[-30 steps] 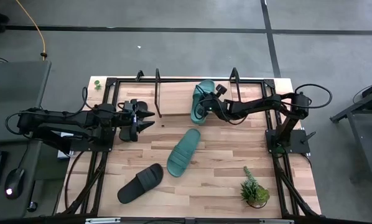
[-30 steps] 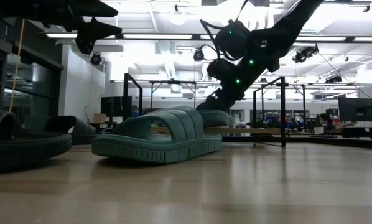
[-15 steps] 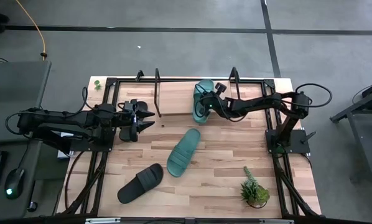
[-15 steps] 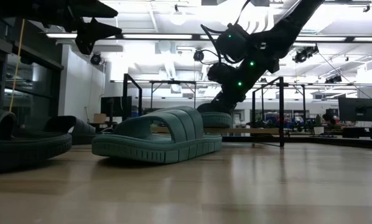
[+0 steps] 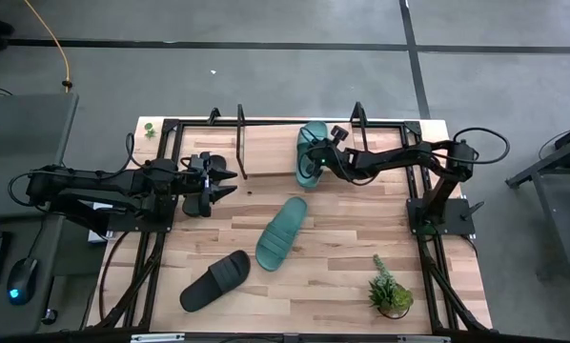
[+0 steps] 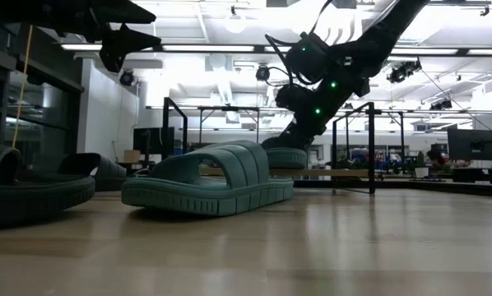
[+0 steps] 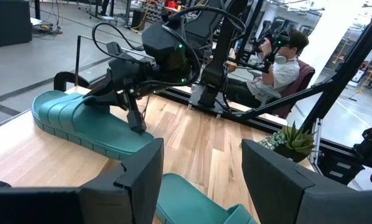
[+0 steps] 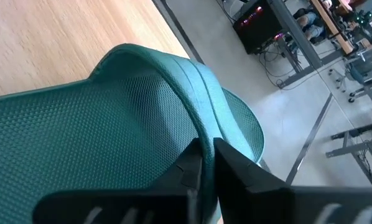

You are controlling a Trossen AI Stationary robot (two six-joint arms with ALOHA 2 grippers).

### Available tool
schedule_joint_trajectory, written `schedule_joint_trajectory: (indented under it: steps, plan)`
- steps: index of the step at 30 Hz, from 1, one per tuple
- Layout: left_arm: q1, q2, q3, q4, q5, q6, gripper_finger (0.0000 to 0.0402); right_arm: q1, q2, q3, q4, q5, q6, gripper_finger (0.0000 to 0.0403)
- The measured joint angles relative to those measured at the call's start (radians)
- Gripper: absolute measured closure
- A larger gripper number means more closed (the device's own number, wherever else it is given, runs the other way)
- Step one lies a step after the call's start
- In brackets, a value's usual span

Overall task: Pick and place slides into the shelf
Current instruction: Put the bottom green slipper on the shelf

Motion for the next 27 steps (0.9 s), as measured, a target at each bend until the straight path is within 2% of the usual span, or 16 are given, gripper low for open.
schedule_joint_trajectory:
  steps: [8,12,18,27]
  plan:
    - [0.0,0.0,0.0,0.0,0.0,0.0,0.0204,0.025,0.0,0.0,-0.016,0.073,0.009,0.0306]
    - [0.0,0.0,0.0,0.0,0.0,0.0,0.0204,0.046,-0.003,-0.001,-0.021,0.091,0.005,0.0283]
    - [0.0,0.0,0.0,-0.001,0.0,0.0,0.0204,0.068,-0.014,-0.003,-0.035,0.084,0.003,0.0274]
    - [0.0,0.0,0.0,-0.006,0.0,0.0,0.0204,0.07,-0.072,-0.004,-0.069,0.014,0.032,0.0274]
